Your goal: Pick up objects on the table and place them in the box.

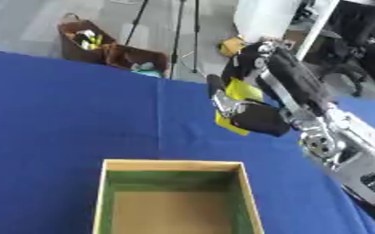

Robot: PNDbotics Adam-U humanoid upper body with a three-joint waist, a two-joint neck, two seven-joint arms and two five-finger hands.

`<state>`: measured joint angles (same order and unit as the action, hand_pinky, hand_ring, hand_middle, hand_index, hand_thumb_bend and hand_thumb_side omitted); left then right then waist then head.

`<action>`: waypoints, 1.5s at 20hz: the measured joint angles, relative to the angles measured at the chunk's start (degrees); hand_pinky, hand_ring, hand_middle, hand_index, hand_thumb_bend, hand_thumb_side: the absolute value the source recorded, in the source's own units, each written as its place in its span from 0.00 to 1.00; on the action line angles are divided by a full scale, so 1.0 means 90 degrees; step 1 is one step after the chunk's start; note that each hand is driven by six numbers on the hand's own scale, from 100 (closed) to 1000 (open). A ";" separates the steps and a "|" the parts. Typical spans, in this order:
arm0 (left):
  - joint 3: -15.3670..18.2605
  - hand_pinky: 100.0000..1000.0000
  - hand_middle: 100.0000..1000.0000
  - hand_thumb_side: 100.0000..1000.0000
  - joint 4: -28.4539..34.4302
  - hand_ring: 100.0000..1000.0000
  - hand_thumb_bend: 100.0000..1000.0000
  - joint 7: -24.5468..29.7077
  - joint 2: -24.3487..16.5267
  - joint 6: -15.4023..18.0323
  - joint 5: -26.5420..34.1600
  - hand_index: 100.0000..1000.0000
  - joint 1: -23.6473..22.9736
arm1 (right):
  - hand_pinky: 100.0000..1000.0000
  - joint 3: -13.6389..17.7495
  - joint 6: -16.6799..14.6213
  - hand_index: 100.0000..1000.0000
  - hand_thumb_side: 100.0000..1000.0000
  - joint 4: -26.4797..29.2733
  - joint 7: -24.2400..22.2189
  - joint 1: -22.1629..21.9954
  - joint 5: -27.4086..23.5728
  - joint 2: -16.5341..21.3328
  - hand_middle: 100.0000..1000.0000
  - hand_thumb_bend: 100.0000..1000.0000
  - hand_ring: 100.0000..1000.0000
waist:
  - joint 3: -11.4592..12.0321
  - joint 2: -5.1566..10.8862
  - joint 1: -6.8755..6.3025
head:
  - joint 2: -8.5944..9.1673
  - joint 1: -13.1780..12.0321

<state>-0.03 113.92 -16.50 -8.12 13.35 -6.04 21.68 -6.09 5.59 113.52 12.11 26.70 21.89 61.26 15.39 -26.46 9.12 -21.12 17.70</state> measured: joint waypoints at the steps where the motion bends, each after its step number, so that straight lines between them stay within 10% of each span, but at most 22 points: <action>1: 0.0000 0.47 0.52 1.00 0.0000 0.53 0.00 0.0000 0.0000 0.0000 0.0005 0.81 0.0000 | 0.47 -0.0044 -0.0012 0.46 0.80 0.0001 0.0040 -0.0002 0.0071 -0.0001 0.24 0.00 0.49 | -0.0016 0.0020 -0.0001 | -0.0009 -0.0011; 30: 0.0155 0.47 0.52 1.00 0.0000 0.53 0.00 -0.0192 -0.0144 0.0005 0.0117 0.81 -0.0109 | 0.46 -0.0898 0.0051 0.46 0.72 0.0031 -0.0240 0.0038 0.1183 -0.1181 0.18 0.00 0.50 | -0.0520 0.0557 -0.0120 | -0.0503 -0.0295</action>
<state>1.36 113.92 -18.23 -9.42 13.40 -4.99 20.69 -14.17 6.04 113.80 9.95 27.04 32.53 50.63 10.71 -21.44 8.03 -25.64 15.04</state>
